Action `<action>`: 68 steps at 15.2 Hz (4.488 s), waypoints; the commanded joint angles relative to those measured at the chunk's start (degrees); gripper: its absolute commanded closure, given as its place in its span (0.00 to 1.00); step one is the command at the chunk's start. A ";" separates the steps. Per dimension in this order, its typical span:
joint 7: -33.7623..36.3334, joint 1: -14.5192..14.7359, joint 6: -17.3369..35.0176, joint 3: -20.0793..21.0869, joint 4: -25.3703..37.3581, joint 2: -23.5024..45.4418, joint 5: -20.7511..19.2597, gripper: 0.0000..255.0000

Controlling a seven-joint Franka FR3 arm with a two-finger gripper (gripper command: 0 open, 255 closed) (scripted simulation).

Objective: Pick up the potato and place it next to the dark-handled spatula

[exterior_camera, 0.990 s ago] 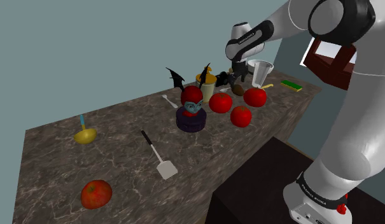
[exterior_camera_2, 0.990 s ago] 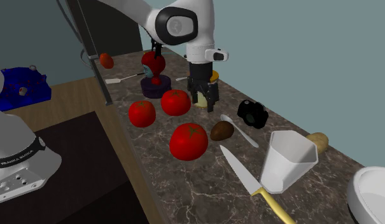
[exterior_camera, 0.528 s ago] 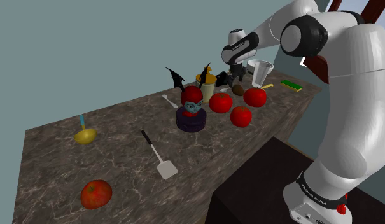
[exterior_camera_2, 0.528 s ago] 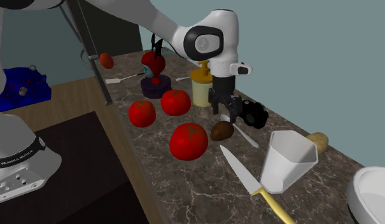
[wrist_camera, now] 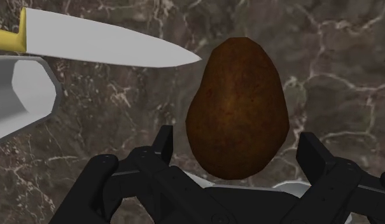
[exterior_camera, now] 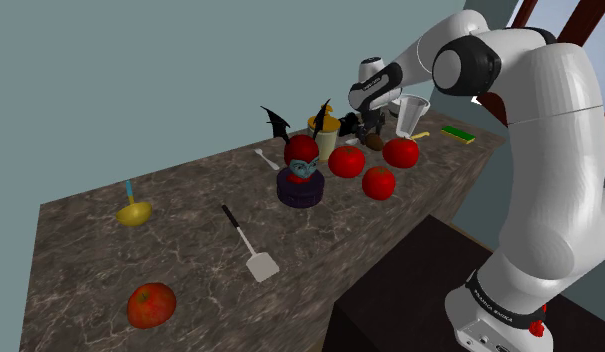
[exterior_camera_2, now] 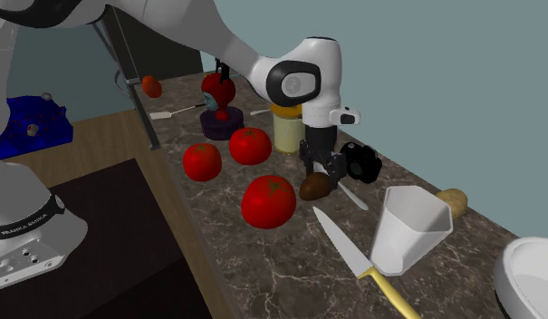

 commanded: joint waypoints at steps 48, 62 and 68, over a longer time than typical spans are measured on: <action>1.59 4.01 -12.49 -0.03 -3.58 -15.60 -1.95 1.00; 19.38 14.41 -10.58 5.21 -28.20 -34.49 -6.55 1.00; 27.08 18.35 -11.72 9.11 -34.43 -39.98 -6.35 1.00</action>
